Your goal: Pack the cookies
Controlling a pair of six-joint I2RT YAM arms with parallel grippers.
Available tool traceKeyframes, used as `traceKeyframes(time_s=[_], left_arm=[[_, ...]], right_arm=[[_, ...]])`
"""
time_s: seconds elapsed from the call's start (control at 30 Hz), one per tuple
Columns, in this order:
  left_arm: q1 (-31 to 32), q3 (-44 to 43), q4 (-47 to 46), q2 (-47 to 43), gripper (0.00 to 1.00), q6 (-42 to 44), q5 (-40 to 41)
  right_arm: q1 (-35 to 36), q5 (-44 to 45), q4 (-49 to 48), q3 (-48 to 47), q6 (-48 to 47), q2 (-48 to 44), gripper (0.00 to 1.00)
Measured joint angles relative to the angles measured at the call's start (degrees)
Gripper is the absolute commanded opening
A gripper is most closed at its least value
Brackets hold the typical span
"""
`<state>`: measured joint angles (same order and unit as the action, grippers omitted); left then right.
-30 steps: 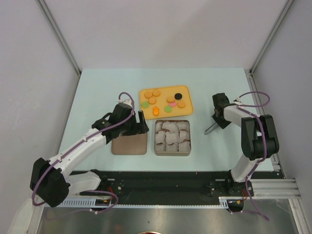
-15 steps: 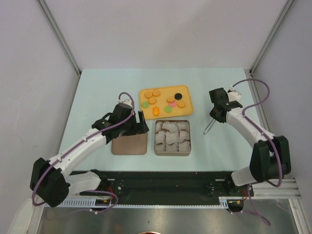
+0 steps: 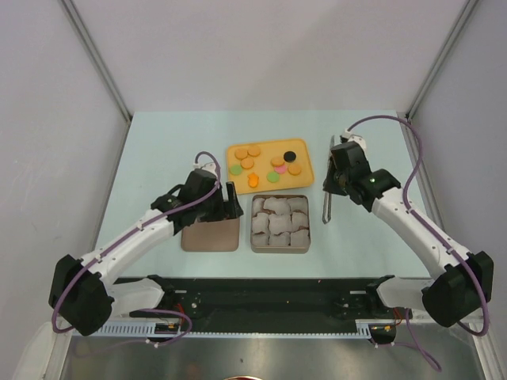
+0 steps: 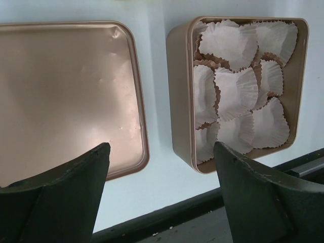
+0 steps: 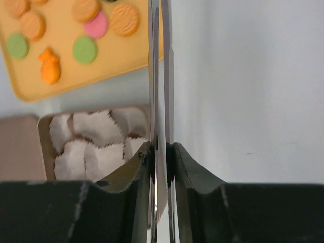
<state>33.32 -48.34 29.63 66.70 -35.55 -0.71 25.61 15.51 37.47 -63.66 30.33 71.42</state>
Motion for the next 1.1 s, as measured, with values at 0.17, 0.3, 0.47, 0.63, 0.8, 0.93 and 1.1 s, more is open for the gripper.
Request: traceKeyframes(time_s=[0.17,0.3,0.47,0.63,0.8,0.93,1.1], left_arm=[[0.31,0.48,-0.50,-0.13,0.88,0.02,-0.42],[0.33,0.76,-0.52,-0.55,0.88,0.02,-0.42],[0.33,0.76,-0.50,-1.16,0.88,0.02,-0.02],[0.33,0.76,-0.48,-1.22,0.88,0.02,0.11],[0.33,0.76,-0.46,-1.22,0.88,0.00,0.09],[0.33,0.76,-0.33,-1.22,0.88,0.02,0.11],[0.33,0.79,0.09,-1.66,0.88,0.04,0.11]], right_arm=[[3.10,-4.35,0.31,-2.45,-6.43,0.61,0.00],[3.08,-7.82,0.28,-4.50,-9.86,2.93,0.00],[3.06,-9.97,0.57,-7.76,-11.58,6.73,0.00],[3.19,-9.27,5.42,-18.95,-12.13,15.39,0.00],[3.63,-9.01,10.10,-33.05,-12.79,26.12,0.11],[4.31,-9.29,13.20,-39.39,-13.68,31.74,0.04],[5.05,-9.42,15.85,-41.99,-14.49,36.59,0.18]])
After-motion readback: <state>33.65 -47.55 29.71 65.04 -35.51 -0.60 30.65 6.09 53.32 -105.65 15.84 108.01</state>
